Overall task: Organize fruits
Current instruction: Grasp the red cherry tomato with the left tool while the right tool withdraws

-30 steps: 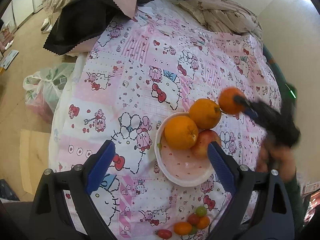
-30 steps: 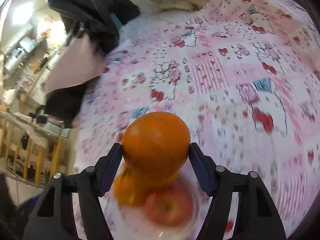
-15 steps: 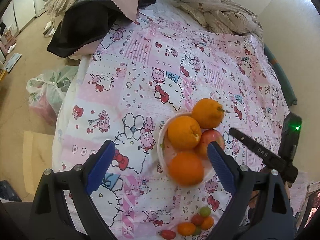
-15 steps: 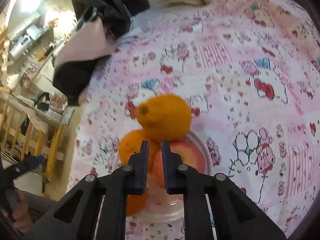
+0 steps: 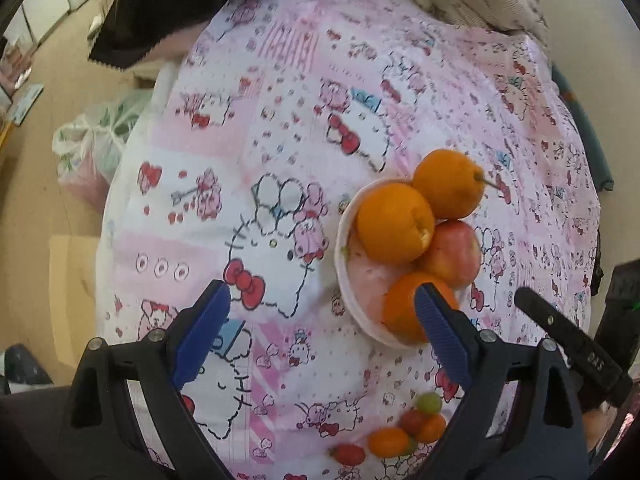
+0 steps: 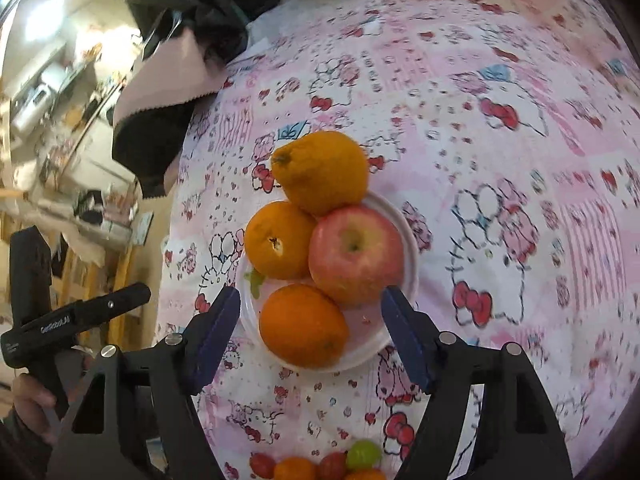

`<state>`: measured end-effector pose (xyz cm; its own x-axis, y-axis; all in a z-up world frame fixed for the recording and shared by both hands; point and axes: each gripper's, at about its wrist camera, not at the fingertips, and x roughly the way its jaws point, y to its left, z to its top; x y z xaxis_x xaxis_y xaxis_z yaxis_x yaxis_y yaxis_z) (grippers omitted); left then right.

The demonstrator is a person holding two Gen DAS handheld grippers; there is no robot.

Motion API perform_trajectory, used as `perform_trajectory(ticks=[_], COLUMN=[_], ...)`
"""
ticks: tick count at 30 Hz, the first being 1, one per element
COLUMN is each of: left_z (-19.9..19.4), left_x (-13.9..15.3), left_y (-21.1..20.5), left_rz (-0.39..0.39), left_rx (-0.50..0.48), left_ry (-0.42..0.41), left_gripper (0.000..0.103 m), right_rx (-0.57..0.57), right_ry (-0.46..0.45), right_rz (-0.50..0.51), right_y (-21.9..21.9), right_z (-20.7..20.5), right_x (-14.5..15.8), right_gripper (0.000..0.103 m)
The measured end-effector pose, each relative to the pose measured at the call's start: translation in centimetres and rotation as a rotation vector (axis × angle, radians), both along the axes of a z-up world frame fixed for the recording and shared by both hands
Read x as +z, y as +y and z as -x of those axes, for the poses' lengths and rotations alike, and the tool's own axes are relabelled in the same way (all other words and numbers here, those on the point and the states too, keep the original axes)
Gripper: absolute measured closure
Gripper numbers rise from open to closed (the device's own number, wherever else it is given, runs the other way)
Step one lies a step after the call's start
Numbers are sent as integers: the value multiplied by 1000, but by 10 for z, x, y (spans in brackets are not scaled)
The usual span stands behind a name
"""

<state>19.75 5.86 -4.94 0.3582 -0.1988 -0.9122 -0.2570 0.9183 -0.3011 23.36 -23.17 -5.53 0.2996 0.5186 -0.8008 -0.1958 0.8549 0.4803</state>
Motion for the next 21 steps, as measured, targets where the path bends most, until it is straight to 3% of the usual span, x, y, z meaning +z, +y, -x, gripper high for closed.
perform_trajectory(ticks=[11,16,21], left_z=[19,48,93], left_x=[-4,-15,-44], left_y=[-29,-56,-82], left_rz=[-56,-52,-32], left_rx=[-141,-262,-355], left_ry=[22,74,176], left_gripper=[12,12,13], right_rx=[-125,-148,-165], right_ry=[74,108,122], right_rz=[-40,-34,-15], right_y=[-48,-59,-62], right_z=[64,95,110], right_x=[-6,-13,-21], right_gripper=[27,26,26])
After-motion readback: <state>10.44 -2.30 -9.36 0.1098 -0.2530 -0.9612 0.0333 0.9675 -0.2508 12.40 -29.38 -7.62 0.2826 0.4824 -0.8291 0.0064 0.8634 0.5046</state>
